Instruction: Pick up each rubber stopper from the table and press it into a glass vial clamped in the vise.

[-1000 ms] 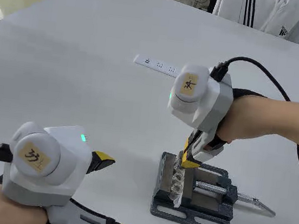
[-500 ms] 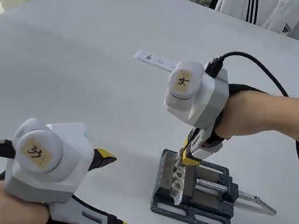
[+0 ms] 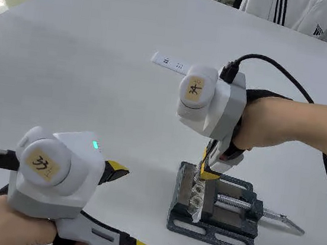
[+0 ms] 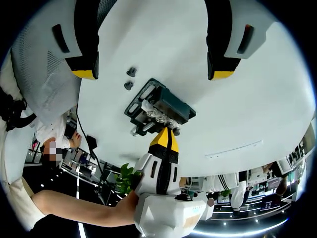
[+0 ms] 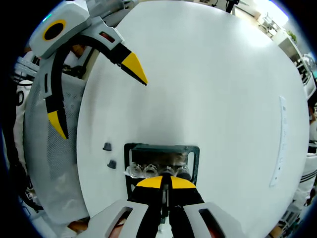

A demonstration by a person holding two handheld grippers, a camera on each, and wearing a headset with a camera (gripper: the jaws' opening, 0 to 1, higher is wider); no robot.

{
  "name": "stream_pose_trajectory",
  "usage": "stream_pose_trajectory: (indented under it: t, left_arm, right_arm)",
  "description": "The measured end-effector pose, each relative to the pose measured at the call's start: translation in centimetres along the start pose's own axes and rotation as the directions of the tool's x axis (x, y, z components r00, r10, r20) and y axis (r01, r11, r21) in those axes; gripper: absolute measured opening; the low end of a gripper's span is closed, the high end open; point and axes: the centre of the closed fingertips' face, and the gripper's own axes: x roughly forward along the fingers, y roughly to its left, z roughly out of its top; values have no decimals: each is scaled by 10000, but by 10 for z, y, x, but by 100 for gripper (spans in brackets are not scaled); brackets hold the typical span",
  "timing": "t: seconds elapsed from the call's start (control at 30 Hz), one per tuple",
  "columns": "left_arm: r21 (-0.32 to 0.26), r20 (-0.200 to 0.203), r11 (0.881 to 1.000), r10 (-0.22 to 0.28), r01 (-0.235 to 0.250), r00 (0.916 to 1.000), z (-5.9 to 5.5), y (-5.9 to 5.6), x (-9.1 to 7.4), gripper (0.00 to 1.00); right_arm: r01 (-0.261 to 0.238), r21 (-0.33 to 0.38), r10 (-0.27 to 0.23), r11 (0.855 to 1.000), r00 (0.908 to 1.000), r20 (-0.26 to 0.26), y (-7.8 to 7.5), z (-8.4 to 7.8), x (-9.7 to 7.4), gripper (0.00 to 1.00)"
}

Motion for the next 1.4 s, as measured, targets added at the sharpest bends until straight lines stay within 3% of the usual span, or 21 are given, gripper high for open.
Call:
stream_pose_trajectory:
  t: [0.13, 0.27, 0.47, 0.63, 1.03, 1.1, 1.2, 1.4]
  left_arm:
    - [-2, 69, 10000, 32, -32, 10000, 1, 0, -1, 90]
    - [6, 9, 10000, 12, -12, 10000, 1, -1, 0, 90]
    - [-95, 114, 9999, 104, -103, 9999, 1, 1, -1, 90]
    - [-111, 89, 9999, 105, -104, 9999, 0, 2, -1, 90]
    - [204, 251, 9995, 236, -241, 9994, 15, 7, -8, 90]
    - [226, 296, 9994, 239, -246, 9993, 16, 8, -9, 90]
    - [277, 328, 9992, 273, -282, 9991, 18, 10, -10, 90]
    - [210, 338, 9993, 297, -304, 9990, 12, 11, -11, 90]
  right_arm:
    - [0, 84, -2, 10000, 9999, 148, 0, -1, 0, 0]
    - [57, -171, -58, 9998, 10000, -47, 0, 0, 1, 0]
    - [-124, 303, 114, 9995, 9995, 310, 1, -2, 0, 0]
    - [12, 173, -15, 9998, 9998, 183, 0, -2, 2, 0]
    - [217, 89, -223, 9997, 9974, 688, 1, -4, -1, 0]
    - [292, -298, -272, 9991, 9976, 632, 1, -4, -2, 0]
    - [308, -300, -291, 9991, 9980, 565, 0, -2, -2, 0]
    - [289, -300, -265, 9991, 9967, 768, 0, -4, -3, 0]
